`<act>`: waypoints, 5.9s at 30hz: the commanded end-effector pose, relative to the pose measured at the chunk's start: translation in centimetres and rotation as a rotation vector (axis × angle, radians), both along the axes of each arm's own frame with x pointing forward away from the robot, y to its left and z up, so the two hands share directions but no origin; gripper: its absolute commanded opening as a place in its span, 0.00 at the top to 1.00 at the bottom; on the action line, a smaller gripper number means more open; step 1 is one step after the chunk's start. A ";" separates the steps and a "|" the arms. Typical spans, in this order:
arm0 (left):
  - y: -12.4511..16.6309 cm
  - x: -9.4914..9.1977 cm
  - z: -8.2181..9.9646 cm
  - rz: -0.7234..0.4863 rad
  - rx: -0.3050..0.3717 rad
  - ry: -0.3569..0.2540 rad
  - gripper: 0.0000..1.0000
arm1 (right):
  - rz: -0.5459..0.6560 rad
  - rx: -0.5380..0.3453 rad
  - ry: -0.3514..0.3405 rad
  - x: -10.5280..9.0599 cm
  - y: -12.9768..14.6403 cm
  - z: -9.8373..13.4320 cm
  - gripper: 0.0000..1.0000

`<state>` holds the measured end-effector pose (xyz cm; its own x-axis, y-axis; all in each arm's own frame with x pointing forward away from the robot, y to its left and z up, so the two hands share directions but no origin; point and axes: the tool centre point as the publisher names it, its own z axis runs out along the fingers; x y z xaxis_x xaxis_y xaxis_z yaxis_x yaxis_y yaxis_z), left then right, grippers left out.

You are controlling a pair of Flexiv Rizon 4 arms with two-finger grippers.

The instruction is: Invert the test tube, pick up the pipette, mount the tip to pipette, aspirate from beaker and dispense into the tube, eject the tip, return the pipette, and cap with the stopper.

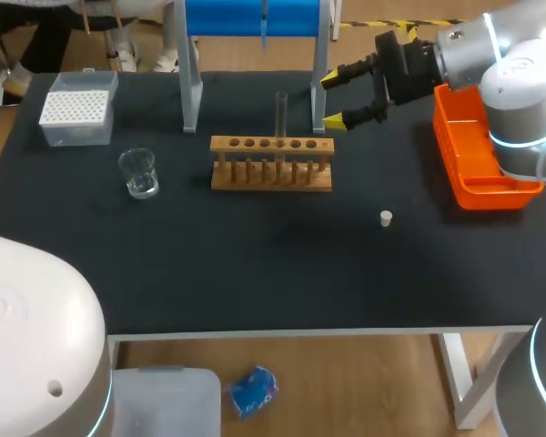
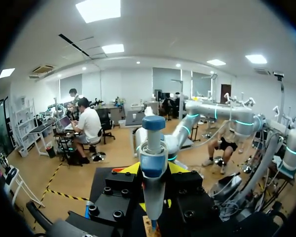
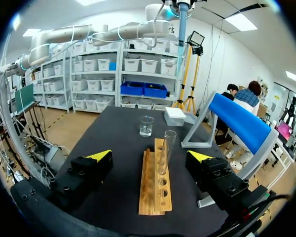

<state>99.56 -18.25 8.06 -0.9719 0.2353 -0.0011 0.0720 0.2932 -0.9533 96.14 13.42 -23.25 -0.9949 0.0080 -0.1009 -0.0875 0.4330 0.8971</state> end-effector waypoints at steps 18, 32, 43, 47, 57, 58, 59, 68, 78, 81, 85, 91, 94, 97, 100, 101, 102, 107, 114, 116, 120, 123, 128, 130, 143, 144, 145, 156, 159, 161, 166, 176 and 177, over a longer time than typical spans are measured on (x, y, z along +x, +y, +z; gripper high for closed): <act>-1.2 0.8 -3.7 0.025 -0.078 0.053 1.00 | 0.001 0.001 -0.001 0.0 0.0 -0.1 0.00; -1.6 0.9 -5.1 0.024 -0.079 0.050 1.00 | 0.001 0.001 -0.001 0.0 0.0 -0.1 0.00; -1.6 1.0 -6.6 0.026 -0.088 0.055 1.00 | 0.001 0.001 -0.001 0.0 0.0 -0.1 0.00; -1.6 1.0 -7.0 0.021 -0.086 0.056 1.00 | 0.001 0.001 -0.001 0.0 0.0 -0.1 0.00; -1.7 0.6 -8.1 0.029 -0.094 0.069 1.00 | 0.001 0.001 -0.001 0.0 0.0 -0.1 0.00; -1.7 0.6 -8.2 0.029 -0.094 0.069 1.00 | 0.001 0.001 -0.001 0.0 0.0 -0.1 0.00; -1.7 0.6 -8.2 0.031 -0.095 0.068 1.00 | 0.001 0.001 -0.001 0.0 0.0 -0.1 0.00; -1.7 0.6 -9.1 0.039 -0.093 0.069 1.00 | 0.001 0.001 -0.001 0.0 0.0 -0.1 0.00; -1.5 0.4 -9.3 0.047 -0.058 0.079 1.00 | 0.001 0.001 -0.001 0.0 0.0 -0.1 0.00; -1.4 0.3 -9.3 0.052 -0.049 0.082 1.00 | 0.001 0.001 -0.001 0.0 0.0 -0.1 0.00; -1.4 0.4 -9.4 0.060 -0.040 0.081 1.00 | 0.001 0.001 -0.001 0.0 0.0 -0.1 0.00; -1.4 0.5 -9.2 0.083 -0.030 0.063 1.00 | 0.001 0.001 -0.001 0.0 0.0 -0.1 0.00; -1.4 0.5 -9.1 0.093 -0.029 0.057 1.00 | 0.001 0.001 -0.001 0.0 0.0 -0.1 0.00; -1.4 0.5 -8.9 0.092 -0.030 0.058 1.00 | 0.001 0.001 -0.001 0.0 0.0 -0.1 0.00; -1.2 0.4 -8.2 0.090 -0.037 0.056 1.00 | 0.001 0.001 -0.001 0.0 0.0 -0.1 0.00; -1.0 0.4 -7.9 0.090 -0.038 0.054 1.00 | 0.001 0.001 -0.001 0.0 0.0 -0.1 0.00; -1.0 0.4 -7.8 0.090 -0.038 0.053 1.00 | 0.001 0.001 -0.001 0.0 0.0 -0.1 0.00; -0.9 0.4 -6.8 0.088 -0.037 0.035 1.00 | 0.001 0.001 -0.001 0.0 0.0 -0.1 0.00; -1.6 0.7 -6.3 0.072 -0.055 0.023 1.00 | 0.001 0.001 -0.001 0.0 0.0 -0.1 0.00; -1.9 0.9 -6.7 0.065 -0.056 0.029 1.00 | 0.001 0.001 -0.001 0.0 0.0 -0.1 0.00; -2.0 1.1 -7.8 0.067 -0.066 0.047 1.00 | 0.001 0.001 -0.001 0.0 0.0 -0.1 0.00; -2.0 1.1 -8.2 0.070 -0.070 0.052 1.00 | 0.001 0.001 -0.001 0.0 0.0 -0.1 0.00; -1.9 1.2 -8.5 0.073 -0.069 0.057 1.00 | 0.001 0.001 -0.001 0.0 0.0 -0.1 0.00; -1.7 1.2 -8.6 0.072 -0.060 0.062 1.00 | 0.001 0.001 -0.001 0.0 0.0 -0.1 0.00; -1.3 1.2 -9.0 0.088 -0.005 0.077 1.00 | 0.001 0.001 -0.001 0.0 0.0 -0.1 0.00; -1.4 1.3 -9.0 0.090 -0.004 0.076 1.00 | 0.001 0.001 -0.001 0.0 0.0 -0.1 0.00; -1.4 1.3 -9.1 0.091 -0.004 0.075 1.00 | 0.001 0.001 -0.001 0.0 0.0 -0.1 0.00; -1.3 1.6 -9.3 0.174 -0.018 0.066 1.00 | 0.001 0.001 -0.001 0.0 0.0 -0.1 0.00; -1.4 1.7 -9.4 0.167 -0.050 0.062 1.00 | 0.001 0.001 -0.001 0.0 0.0 -0.1 0.00; -1.5 1.7 -9.4 0.161 -0.079 0.058 1.00 | 0.001 0.001 -0.001 0.0 0.0 -0.1 0.00; -1.8 1.7 -9.4 0.133 -0.106 0.049 1.00 | 0.001 0.001 -0.001 0.0 0.0 -0.1 0.00; -1.8 1.4 -9.8 0.111 -0.072 0.076 1.00 | 0.001 0.001 -0.001 0.0 0.0 -0.1 0.00; -1.8 1.4 -9.9 0.113 -0.066 0.077 1.00 | 0.001 0.001 -0.001 0.0 0.0 -0.1 0.00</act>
<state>100.70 -20.12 -1.96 -0.9909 0.1215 0.0580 -0.0298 0.2223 -0.9745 96.14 13.43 -23.26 -0.9949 0.0079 -0.1010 -0.0876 0.4329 0.8972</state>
